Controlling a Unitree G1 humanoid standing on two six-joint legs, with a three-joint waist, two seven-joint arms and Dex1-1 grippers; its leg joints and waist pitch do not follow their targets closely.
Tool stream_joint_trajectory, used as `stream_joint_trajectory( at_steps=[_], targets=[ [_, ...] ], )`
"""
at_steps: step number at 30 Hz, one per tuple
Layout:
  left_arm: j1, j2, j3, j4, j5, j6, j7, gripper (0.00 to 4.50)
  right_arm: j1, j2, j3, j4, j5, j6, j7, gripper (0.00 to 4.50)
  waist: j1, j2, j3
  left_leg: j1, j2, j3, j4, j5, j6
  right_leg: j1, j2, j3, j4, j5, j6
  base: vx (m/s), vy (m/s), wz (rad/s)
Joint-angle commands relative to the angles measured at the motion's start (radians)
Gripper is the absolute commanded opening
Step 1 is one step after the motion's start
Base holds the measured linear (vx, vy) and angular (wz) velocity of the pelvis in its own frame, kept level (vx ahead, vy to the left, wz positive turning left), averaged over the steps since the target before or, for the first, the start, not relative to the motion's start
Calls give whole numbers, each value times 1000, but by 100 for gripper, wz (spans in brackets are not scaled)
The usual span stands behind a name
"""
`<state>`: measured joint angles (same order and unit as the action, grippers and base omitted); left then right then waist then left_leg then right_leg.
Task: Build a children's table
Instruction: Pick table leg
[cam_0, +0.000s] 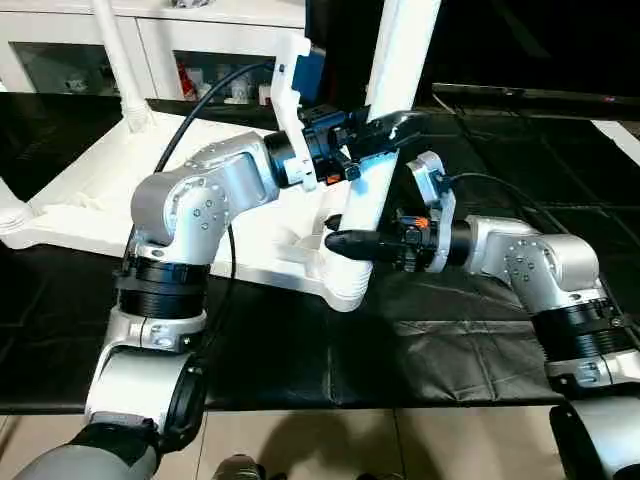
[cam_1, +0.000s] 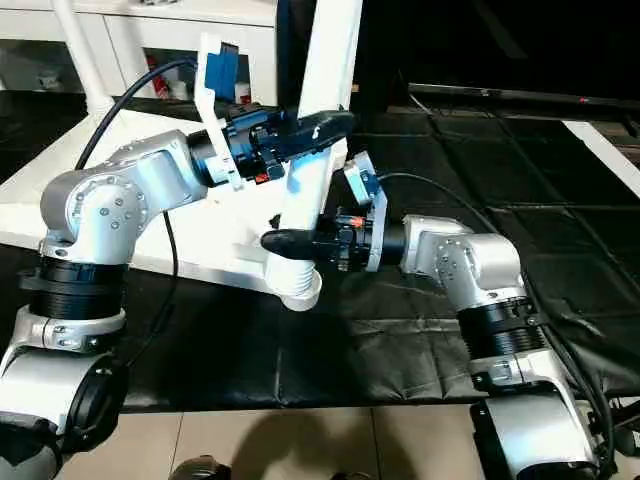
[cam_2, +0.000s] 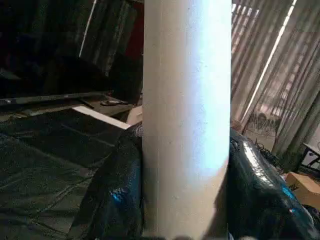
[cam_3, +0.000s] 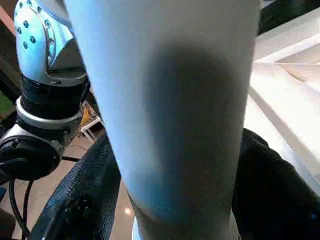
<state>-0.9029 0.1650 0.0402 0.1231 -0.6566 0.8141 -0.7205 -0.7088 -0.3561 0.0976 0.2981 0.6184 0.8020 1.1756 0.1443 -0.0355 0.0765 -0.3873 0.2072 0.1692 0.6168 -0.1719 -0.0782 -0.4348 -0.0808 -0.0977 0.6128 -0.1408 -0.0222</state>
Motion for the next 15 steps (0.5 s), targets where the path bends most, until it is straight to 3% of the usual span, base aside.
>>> stream_joint_trajectory(
  at_steps=[1, 15],
  targets=[
    [-9, -3, -1, -8, -12, 5, 0, 182, -4, -4, -1, 7, -7, -18, 14, 325, 2, -10, -95, 9, 16, 1, -64, -122, 3, 77, -61, 45, -68, -298, -126, 0, 0, 0],
    [-11, -2, -3, -17, -18, 12, -3, 182, 5, 0, 9, 12, -23, -37, 29, 210, 2, -11, -95, 9, 16, 1, -63, -121, 5, 78, -61, 45, -67, -287, -135, 0, 0, 0]
  ],
)
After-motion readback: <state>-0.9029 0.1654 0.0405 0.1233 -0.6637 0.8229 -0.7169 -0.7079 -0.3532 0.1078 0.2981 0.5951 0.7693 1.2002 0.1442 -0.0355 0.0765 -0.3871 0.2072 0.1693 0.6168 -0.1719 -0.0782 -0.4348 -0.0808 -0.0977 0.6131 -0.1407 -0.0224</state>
